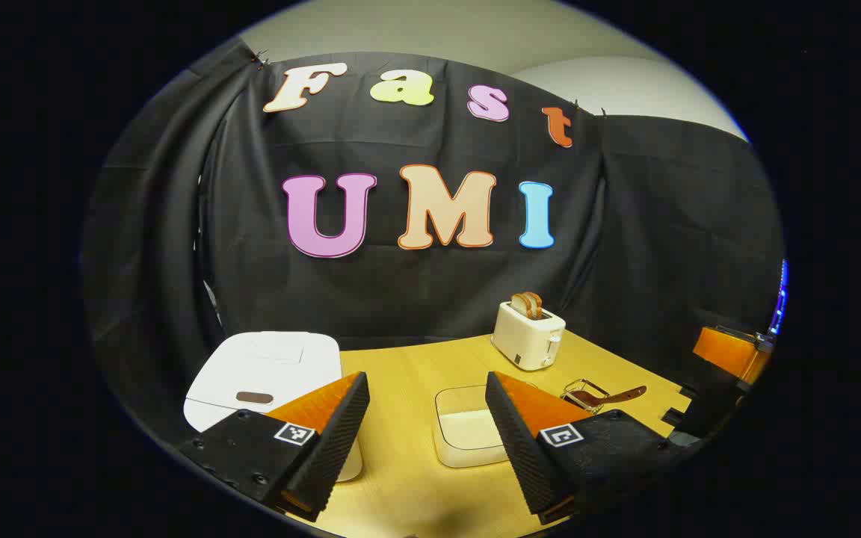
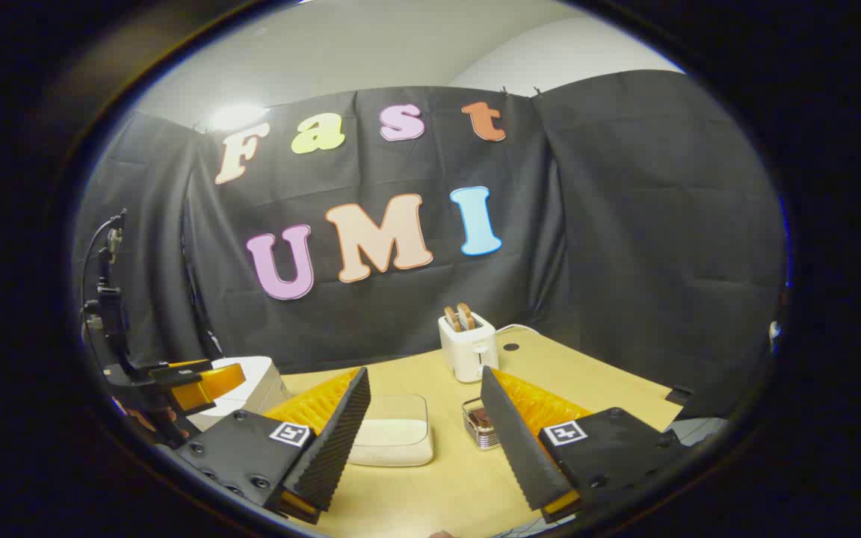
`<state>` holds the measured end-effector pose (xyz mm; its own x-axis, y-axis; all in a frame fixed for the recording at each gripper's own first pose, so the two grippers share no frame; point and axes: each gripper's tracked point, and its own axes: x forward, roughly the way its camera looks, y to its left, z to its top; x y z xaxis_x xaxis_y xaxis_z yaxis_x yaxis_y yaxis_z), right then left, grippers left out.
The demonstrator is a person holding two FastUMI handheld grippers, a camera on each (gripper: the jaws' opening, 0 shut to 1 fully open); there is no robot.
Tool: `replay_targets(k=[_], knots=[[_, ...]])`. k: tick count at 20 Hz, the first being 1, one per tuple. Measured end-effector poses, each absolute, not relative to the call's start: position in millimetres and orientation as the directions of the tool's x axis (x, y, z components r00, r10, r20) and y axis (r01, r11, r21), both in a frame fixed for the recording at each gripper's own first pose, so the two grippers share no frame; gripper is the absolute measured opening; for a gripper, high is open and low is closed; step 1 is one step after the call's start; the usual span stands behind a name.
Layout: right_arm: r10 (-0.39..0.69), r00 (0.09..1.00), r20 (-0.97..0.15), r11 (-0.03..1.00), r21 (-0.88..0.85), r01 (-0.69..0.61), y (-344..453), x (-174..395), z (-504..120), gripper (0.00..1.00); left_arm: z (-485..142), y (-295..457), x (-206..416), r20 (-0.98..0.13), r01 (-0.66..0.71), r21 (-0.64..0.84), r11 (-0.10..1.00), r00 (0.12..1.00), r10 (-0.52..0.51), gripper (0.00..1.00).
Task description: Close the left gripper, press the button to open the rice cooker; take a wooden spoon from the chopstick holder with the right hand, scoop a spoonful of rice and pour it into the rice cooker, then put the wooden spoon back into the chopstick holder.
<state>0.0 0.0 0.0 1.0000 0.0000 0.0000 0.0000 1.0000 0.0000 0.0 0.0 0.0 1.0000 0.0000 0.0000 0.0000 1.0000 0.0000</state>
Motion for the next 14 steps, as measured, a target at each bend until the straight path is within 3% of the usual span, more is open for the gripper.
replay_targets(k=[3,14], knots=[[-0.005,1.0,-0.004,1.0,-0.002,0.005,-3.1,-0.4,-0.4,0.99,-2.5,-1.4,-1.2,-0.004,-0.006,-0.001,1.0,1.0,0.006,0.93],[-0.023,0.999,-0.036,1.0,-0.015,0.022,-9.2,-6.1,-4.8,0.95,-4.9,-8.0,-6.1,-0.008,0.002,0.01,1.0,1.0,-0.002,0.93]])
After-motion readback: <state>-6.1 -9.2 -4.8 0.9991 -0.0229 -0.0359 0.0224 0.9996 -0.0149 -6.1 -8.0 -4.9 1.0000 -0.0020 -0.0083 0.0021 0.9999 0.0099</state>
